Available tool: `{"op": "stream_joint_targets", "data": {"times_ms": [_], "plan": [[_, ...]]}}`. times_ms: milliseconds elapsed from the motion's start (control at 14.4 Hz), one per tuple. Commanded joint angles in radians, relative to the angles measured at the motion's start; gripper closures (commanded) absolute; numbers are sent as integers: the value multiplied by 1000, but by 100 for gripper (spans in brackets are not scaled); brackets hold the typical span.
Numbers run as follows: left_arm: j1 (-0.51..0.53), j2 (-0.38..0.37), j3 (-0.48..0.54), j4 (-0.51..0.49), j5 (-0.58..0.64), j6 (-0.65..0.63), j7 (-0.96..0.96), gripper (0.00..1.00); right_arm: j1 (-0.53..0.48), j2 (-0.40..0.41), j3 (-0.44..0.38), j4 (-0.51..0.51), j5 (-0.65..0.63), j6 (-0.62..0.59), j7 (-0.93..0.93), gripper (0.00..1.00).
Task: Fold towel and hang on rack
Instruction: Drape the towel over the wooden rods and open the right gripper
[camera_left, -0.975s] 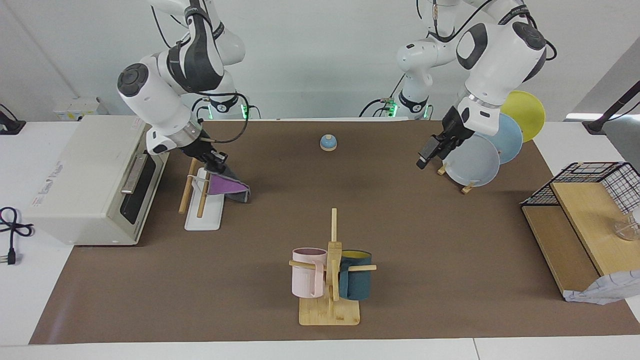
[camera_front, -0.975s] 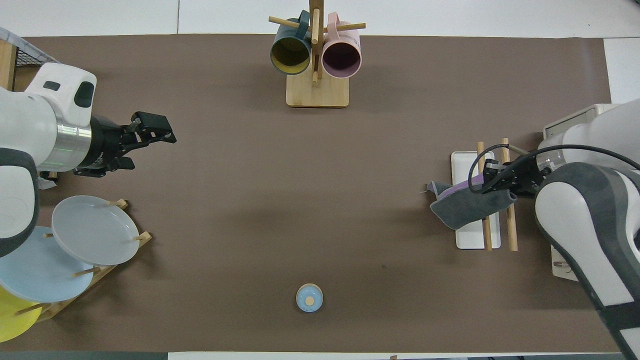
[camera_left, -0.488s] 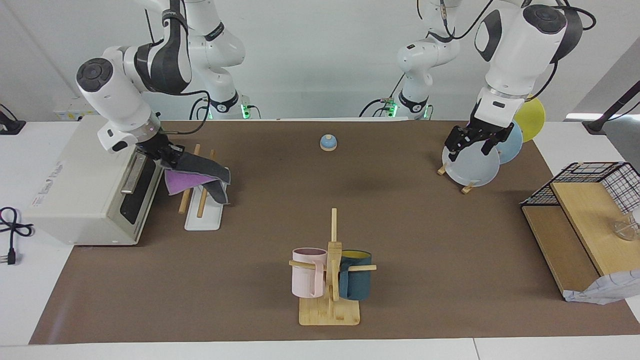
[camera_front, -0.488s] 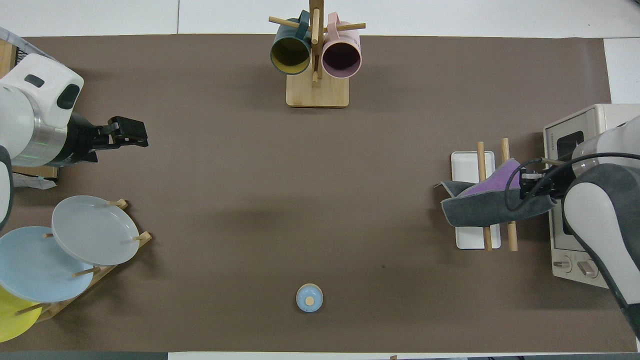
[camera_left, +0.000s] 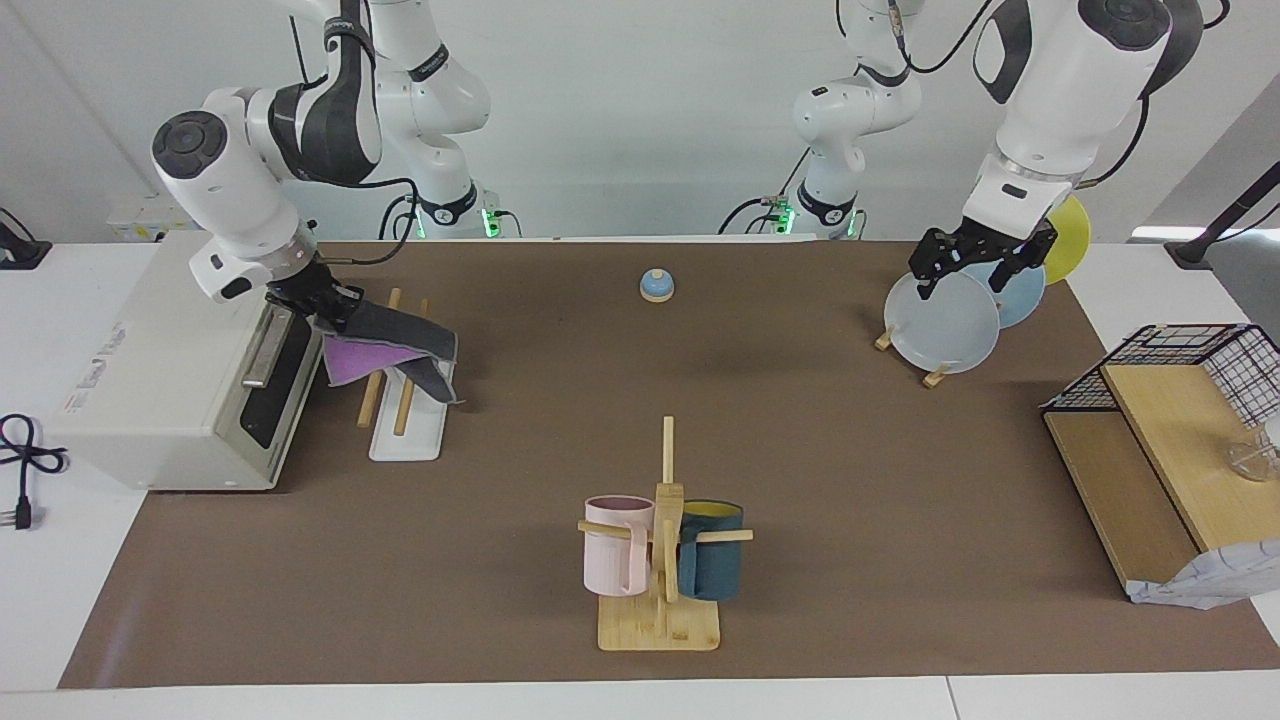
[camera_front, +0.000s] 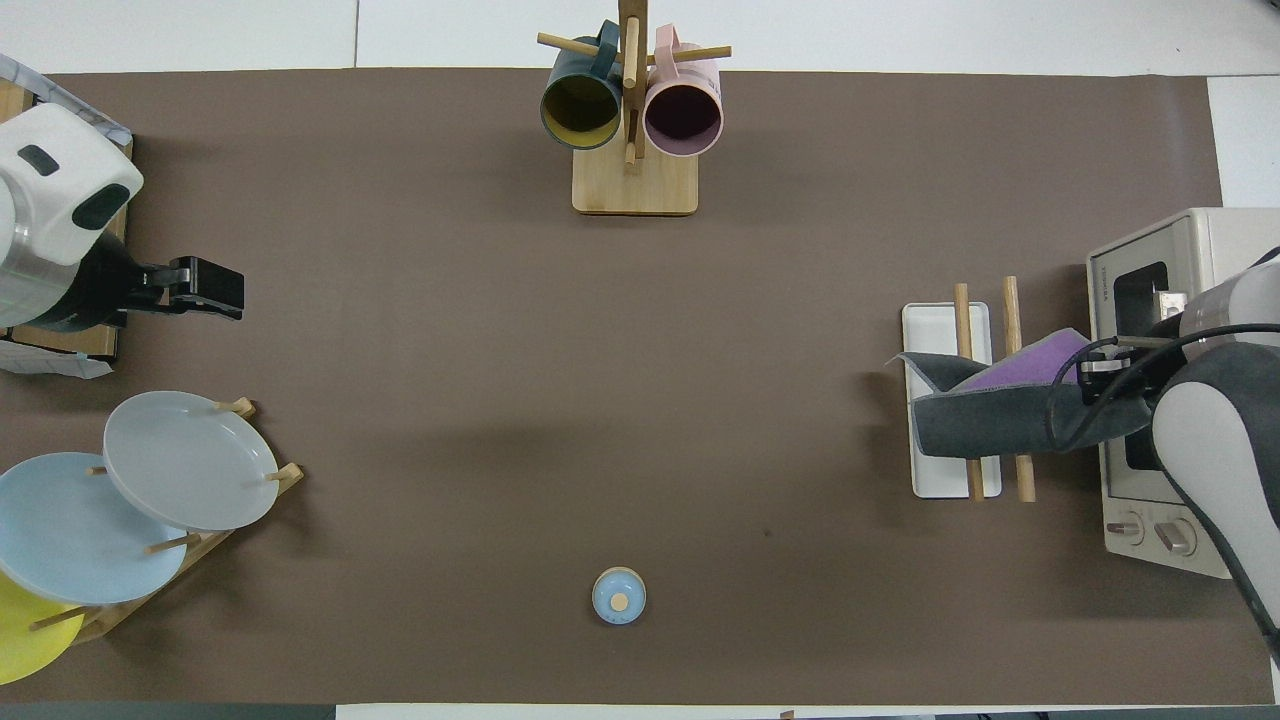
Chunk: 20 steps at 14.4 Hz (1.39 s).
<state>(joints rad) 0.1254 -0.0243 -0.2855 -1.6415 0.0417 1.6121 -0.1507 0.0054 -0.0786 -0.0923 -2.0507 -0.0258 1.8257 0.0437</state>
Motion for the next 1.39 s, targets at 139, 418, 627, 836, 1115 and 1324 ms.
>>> {"op": "stream_joint_targets", "data": {"times_ms": [139,418,627,836,1115,1324], "plan": [[-136,15,121,86,-2,-89,13,0,-36,-26,9,-26,-17,9,-82,9],[-135,3,128,55,-59,-90,13,0,-41,-18,11,-3,-16,6,-91,0],[-141,1,128,60,-60,-106,13,0,-39,-21,11,44,-16,-20,-91,0],[-141,1,128,63,-60,-116,11,0,-36,-18,11,147,-11,-100,-88,0],[-141,-3,124,72,-60,-149,11,0,-24,25,19,334,-6,-259,-84,0],[-141,-5,126,69,-60,-146,13,0,-34,86,17,487,-14,-376,-82,0]]}}
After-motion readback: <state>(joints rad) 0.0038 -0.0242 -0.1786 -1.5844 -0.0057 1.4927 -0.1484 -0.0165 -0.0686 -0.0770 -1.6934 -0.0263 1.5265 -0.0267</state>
